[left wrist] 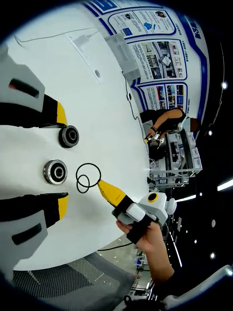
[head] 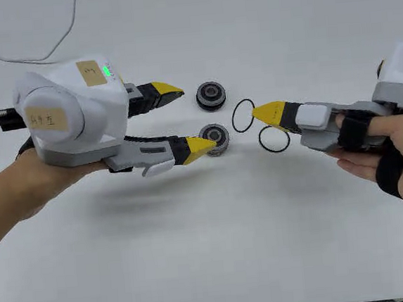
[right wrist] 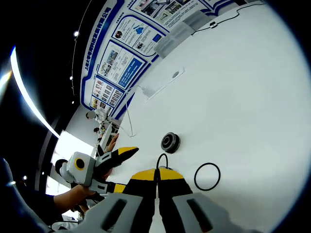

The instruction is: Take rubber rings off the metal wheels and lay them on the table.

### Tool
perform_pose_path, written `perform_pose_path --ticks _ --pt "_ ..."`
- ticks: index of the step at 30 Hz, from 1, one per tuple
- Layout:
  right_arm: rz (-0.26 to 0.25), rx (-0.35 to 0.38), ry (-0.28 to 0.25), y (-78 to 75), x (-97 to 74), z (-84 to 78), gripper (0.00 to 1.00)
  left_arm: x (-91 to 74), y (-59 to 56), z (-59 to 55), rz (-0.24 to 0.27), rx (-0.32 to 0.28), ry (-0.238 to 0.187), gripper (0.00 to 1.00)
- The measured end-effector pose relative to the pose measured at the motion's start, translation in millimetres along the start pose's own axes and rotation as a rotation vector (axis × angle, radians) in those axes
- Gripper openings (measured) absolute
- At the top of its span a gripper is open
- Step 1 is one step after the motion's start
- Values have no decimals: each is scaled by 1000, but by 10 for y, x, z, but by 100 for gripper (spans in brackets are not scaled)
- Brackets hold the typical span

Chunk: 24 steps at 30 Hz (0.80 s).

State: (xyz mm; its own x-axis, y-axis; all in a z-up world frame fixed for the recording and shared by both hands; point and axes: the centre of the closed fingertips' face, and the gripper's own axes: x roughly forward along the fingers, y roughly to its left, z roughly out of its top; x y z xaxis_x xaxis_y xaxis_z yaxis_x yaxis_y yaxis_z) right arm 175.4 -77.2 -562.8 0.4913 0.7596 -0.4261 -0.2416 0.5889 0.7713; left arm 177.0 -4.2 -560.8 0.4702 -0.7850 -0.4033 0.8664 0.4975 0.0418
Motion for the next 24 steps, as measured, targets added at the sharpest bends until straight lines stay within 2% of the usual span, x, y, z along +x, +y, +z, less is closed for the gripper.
perform_pose_path --ticks 3,9,17,24 --pt "-18 27 4 -123 -17 -24 2 -3 20 8 8 10 -1 58" --pt "-52 54 15 -271 -61 -95 2 -27 38 6 17 2 0 63" --pt "-128 81 -7 -486 -165 -108 2 -69 69 41 29 -9 -12 66" --pt "-169 90 -15 -601 -199 -113 2 -98 91 48 41 -20 -11 70"
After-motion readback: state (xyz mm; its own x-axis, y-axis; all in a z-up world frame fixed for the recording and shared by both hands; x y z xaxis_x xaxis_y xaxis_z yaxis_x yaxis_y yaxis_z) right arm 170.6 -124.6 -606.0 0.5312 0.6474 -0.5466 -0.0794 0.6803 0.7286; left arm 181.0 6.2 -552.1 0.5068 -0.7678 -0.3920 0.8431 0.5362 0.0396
